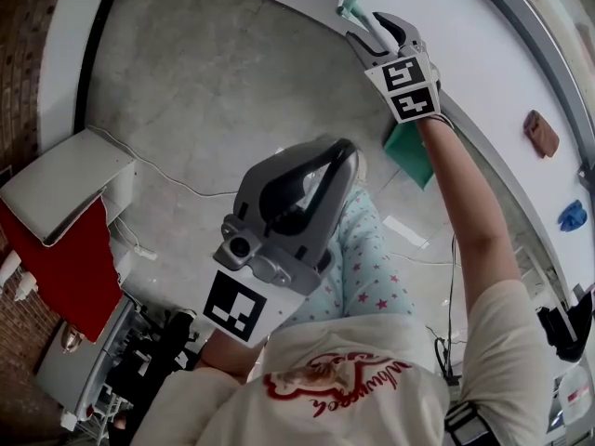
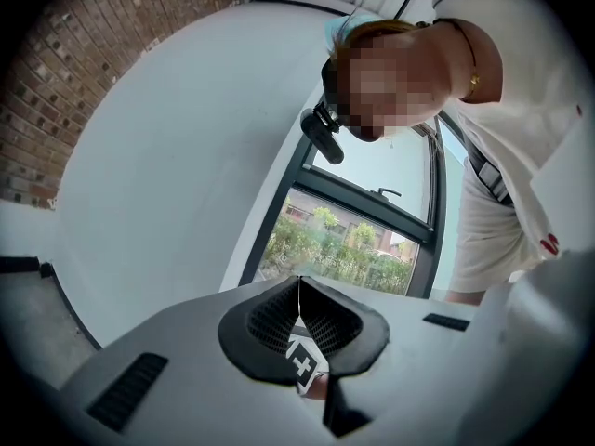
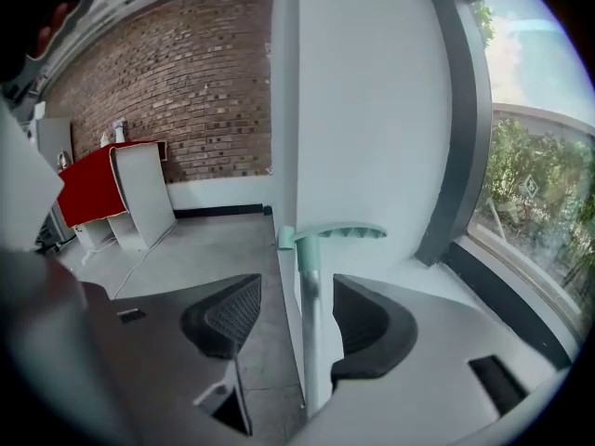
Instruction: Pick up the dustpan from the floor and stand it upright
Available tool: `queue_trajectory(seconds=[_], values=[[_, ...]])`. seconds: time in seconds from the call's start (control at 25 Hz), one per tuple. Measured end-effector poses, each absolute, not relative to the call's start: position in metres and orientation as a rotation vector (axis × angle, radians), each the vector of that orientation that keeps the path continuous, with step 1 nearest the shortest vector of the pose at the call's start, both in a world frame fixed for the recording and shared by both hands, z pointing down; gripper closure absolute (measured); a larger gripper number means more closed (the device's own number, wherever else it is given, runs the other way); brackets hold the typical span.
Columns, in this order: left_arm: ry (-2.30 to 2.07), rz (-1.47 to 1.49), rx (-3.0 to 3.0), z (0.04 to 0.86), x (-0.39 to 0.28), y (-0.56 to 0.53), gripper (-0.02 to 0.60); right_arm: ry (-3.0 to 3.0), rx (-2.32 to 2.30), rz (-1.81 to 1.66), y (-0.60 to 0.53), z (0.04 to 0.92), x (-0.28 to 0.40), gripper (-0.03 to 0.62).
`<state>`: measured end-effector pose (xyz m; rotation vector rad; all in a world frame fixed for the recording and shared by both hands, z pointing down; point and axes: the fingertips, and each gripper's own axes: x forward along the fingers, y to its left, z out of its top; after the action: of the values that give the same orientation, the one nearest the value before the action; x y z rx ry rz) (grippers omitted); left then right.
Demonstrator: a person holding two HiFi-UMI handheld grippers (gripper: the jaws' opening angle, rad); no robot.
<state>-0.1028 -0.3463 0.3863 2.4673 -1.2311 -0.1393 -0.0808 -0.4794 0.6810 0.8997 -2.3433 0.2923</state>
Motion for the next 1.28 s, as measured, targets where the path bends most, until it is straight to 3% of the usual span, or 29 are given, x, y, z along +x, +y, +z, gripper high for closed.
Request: queue_trajectory(seconds=[0.44, 0.64, 1.28], values=[[-1.227, -0.120, 2.476, 0.392, -0.116, -0.345, 0.563, -2.254, 0.854, 0.298, -0.486, 0.714, -0.082, 0.365], [-1.231, -0.100, 2.478, 0.394, -0.118, -0.341, 0.563, -2.201, 0.875, 0.258, -0.494, 0.721, -0.077, 0.490], [-1.203, -0.121, 2.523, 0.373, -0.111, -0.339, 0.563, -2.202, 0.911, 0.276, -0.482, 0.702, -0.051, 0.500]])
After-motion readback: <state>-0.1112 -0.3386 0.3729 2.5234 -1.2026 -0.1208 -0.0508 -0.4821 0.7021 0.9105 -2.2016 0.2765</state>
